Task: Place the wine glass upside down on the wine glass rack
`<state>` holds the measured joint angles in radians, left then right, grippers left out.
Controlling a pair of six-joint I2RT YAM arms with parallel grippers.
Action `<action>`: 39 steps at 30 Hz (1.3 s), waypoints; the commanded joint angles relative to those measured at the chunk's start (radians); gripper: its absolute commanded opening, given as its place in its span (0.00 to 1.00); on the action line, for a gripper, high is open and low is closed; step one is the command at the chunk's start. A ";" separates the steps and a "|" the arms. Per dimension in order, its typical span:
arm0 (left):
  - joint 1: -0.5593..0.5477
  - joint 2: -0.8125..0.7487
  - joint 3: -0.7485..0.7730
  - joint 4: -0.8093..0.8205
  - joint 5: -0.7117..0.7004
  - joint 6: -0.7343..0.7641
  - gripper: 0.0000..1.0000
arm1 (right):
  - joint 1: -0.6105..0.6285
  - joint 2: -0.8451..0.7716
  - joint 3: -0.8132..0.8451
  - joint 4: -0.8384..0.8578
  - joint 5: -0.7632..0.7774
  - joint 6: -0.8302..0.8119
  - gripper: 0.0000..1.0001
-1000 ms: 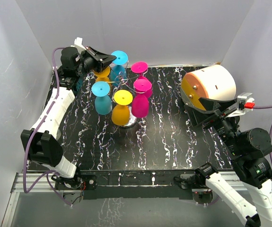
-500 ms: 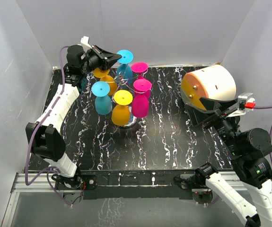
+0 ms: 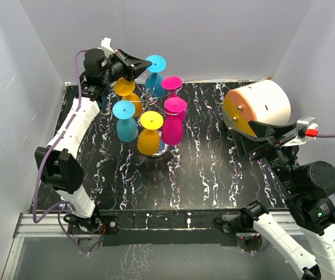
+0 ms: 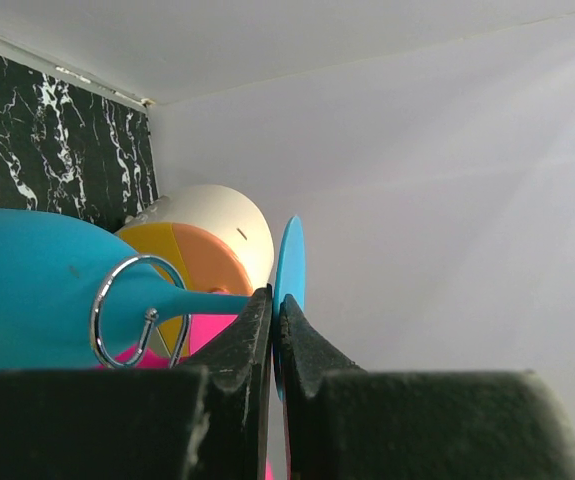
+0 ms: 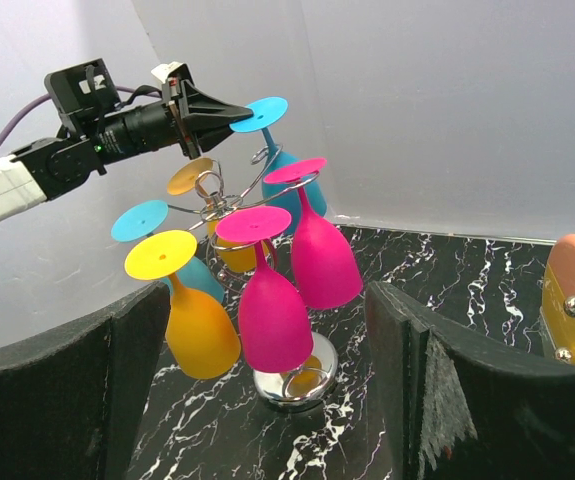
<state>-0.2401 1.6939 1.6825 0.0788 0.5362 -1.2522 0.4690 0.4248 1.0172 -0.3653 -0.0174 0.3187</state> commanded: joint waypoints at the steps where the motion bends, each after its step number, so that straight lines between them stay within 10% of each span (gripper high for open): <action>1: 0.002 0.008 0.064 0.009 0.008 0.004 0.00 | -0.001 -0.008 -0.002 0.034 0.004 -0.008 0.77; 39: 0.012 -0.059 0.125 -0.249 -0.178 0.217 0.02 | -0.001 -0.009 -0.010 0.051 -0.038 -0.010 0.78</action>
<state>-0.2375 1.7092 1.7638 -0.1478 0.3798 -1.0695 0.4690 0.4171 1.0031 -0.3645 -0.0517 0.3157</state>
